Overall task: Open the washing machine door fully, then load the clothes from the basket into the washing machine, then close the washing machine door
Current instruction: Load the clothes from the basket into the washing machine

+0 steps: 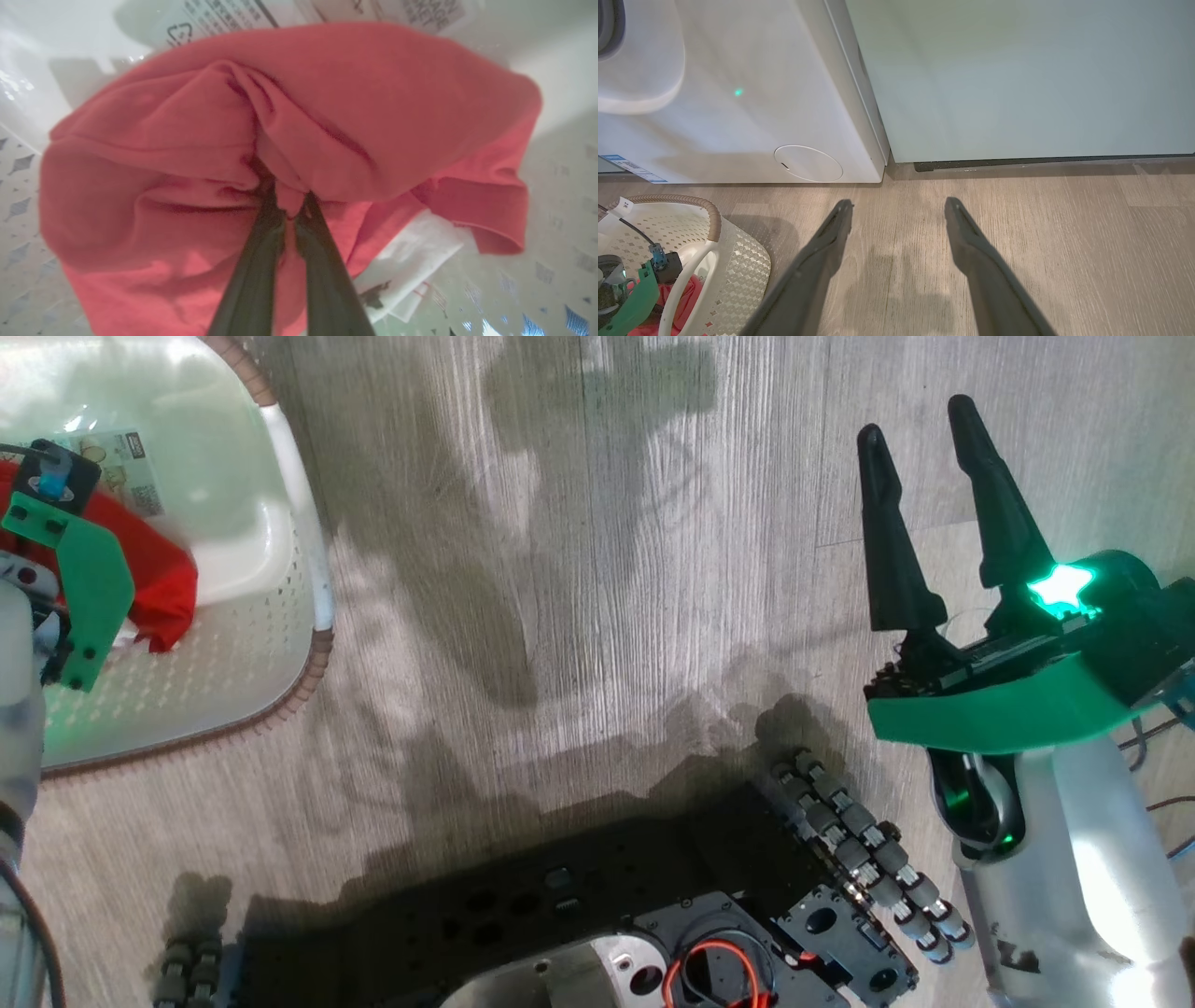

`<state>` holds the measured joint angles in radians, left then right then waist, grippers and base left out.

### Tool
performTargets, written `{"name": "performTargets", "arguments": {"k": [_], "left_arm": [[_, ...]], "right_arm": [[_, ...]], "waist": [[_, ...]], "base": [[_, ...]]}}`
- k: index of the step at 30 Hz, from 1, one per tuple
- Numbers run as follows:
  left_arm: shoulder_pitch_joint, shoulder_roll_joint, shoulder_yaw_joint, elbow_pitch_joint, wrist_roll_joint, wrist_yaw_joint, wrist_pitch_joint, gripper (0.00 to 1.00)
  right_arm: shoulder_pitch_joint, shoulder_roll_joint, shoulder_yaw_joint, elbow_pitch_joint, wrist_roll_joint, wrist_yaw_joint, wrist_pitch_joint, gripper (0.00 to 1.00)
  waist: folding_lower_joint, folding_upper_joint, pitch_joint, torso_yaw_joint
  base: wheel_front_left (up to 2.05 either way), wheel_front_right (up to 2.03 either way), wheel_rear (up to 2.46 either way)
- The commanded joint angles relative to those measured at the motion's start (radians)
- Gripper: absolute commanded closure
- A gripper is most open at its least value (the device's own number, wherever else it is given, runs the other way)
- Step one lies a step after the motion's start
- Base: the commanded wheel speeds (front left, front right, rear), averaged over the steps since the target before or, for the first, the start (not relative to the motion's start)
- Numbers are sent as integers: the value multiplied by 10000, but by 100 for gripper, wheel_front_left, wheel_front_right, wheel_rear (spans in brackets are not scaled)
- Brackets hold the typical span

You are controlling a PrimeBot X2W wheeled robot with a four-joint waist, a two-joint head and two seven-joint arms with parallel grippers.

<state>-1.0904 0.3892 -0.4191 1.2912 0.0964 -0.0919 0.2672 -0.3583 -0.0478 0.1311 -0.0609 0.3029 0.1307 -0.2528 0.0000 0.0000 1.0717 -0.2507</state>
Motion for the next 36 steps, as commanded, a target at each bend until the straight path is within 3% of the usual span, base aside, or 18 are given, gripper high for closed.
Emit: {"name": "performTargets", "arguments": {"k": [1,12,18,36], "left_arm": [[157,353,154,-9,-74,97,-11,100],[414,457,328,-7,-541,384,-573,100],[858,356,503,-7,-915,491,-1320,100],[2366,-270,968,-17,-1939,963,-4540,100]], "right_arm": [[482,-24,146,-281,-28,0,-90,0],[-50,-24,264,-112,213,0,-90,0],[-154,-24,153,130,260,0,-90,0],[321,-24,-245,706,-168,0,-90,0]], "waist": [[0,0,-13,-12],[0,0,-428,-331],[0,0,-1216,-340],[0,0,-4012,73]], "base": [[0,0,0],[0,0,0],[0,0,0],[0,0,0]]}}
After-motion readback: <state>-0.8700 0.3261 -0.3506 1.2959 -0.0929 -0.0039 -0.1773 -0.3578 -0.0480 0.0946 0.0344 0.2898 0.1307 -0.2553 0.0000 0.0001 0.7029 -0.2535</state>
